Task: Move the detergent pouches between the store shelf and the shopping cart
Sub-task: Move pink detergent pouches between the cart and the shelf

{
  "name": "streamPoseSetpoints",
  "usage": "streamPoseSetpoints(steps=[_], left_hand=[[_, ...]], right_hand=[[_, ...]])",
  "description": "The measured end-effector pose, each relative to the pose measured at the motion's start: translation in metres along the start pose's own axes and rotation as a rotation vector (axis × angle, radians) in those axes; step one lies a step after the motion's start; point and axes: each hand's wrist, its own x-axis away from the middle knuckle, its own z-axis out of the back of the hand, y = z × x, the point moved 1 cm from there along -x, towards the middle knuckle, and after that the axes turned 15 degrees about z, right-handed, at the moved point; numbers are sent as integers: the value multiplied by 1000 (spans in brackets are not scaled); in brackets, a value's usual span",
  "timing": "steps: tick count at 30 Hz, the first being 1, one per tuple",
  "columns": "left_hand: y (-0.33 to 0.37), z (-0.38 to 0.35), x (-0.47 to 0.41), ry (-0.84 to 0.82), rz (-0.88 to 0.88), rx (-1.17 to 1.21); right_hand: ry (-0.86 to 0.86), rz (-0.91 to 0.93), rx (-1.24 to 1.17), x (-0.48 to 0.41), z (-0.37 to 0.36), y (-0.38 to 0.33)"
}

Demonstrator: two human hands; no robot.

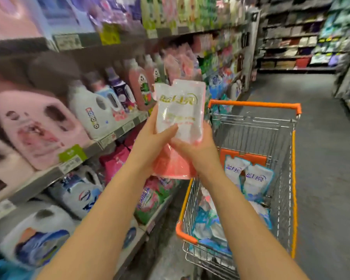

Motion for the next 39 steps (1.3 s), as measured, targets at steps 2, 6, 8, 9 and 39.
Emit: streamPoseSetpoints(steps=[2, 6, 8, 9, 39], left_hand=[[18, 2, 20, 66, -45, -61], [55, 15, 67, 194, -158, -109], [73, 26, 95, 244, -226, -154], [82, 32, 110, 274, -262, -182], [298, 372, 529, 966, -430, -194]], right_hand=[[-50, 32, -38, 2, -8, -19], [-172, 108, -135, 13, -35, -63], [-238, 148, -185, 22, -54, -85], [-269, 164, -213, 26, -64, -96], [-779, 309, -621, 245, -558, -303]])
